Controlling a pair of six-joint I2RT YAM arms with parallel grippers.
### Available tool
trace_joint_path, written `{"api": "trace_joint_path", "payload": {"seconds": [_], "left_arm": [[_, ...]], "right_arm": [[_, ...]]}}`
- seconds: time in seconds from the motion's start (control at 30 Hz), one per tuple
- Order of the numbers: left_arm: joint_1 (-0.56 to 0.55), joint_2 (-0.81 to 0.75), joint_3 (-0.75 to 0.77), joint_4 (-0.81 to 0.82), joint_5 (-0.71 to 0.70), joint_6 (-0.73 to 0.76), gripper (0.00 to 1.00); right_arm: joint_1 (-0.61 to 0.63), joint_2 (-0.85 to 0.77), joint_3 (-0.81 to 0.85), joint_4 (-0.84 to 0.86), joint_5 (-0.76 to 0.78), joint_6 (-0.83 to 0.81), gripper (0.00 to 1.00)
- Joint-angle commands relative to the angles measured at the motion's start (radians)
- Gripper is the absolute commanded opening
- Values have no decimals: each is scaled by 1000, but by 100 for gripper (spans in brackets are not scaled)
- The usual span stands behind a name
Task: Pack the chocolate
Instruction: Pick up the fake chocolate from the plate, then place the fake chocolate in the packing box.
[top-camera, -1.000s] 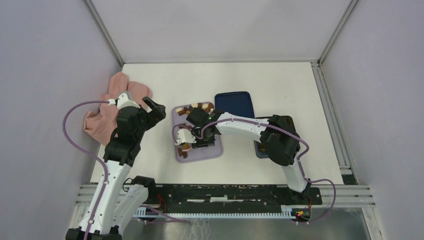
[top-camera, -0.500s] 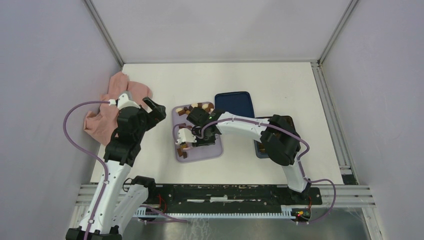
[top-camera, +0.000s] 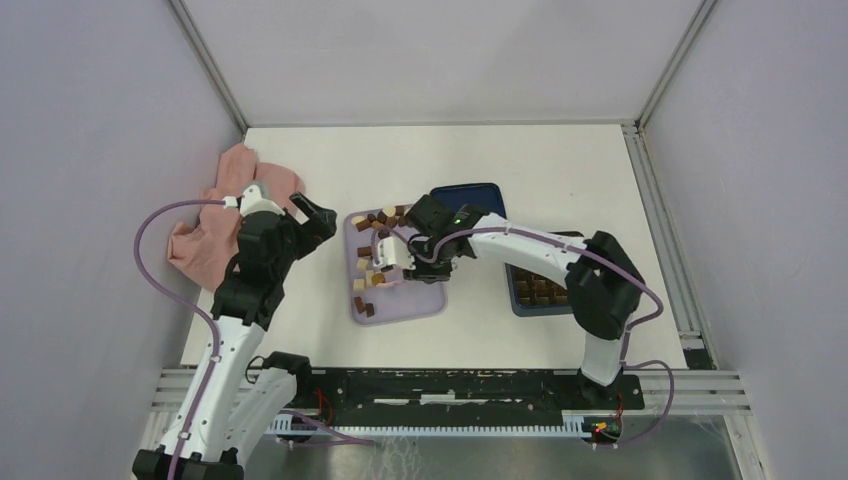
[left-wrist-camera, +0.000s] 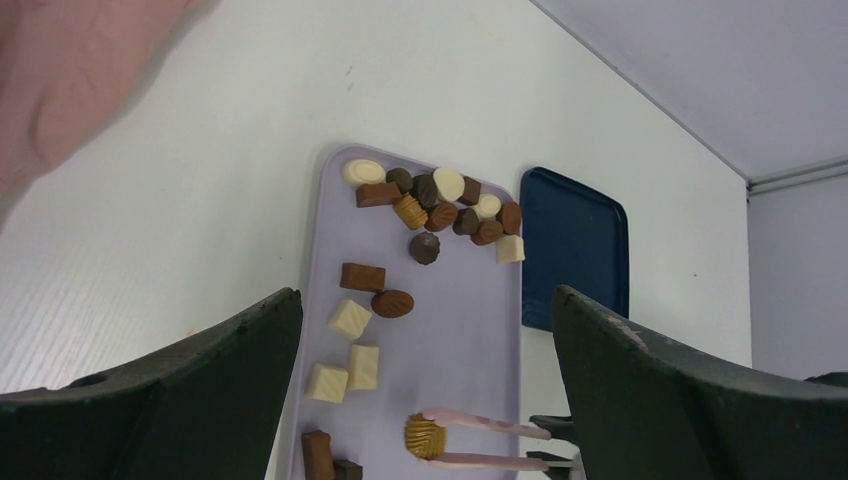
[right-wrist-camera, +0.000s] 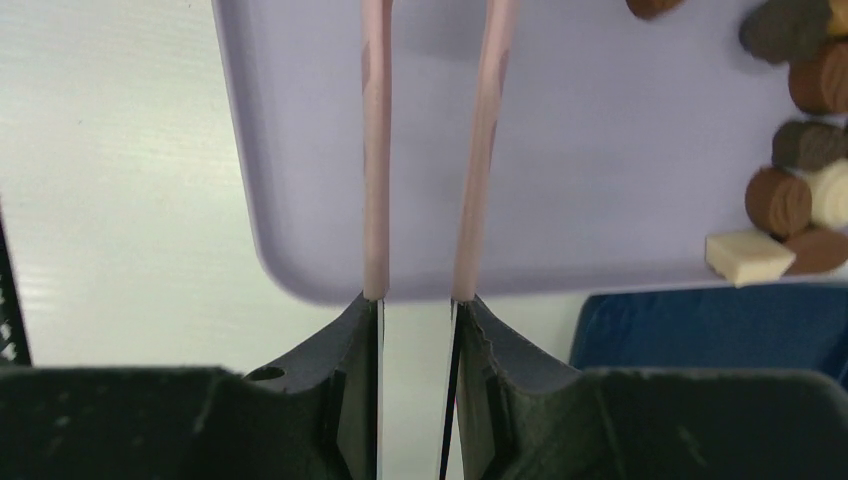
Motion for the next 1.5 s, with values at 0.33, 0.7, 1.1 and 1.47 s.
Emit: {"api": "trace_joint_path", "payload": {"seconds": [0.33,0.7,1.1,1.47], "left_arm": [[-3,110,-16,276,209,-43,98],[-4,213,-23,359,271,-53,98],[-3,241,-27,379,301,-41,98],[-4,164,-71,331,278,-42,97]], "right_arm": [[-483,-531,-275,-102,-268,-158,24],[-881,-810,-492,-315,-206,-369,24],[-997,-861,-638,-376,-123,-546,26],[-994,-779,-629,-343,-98,-549,28]]}}
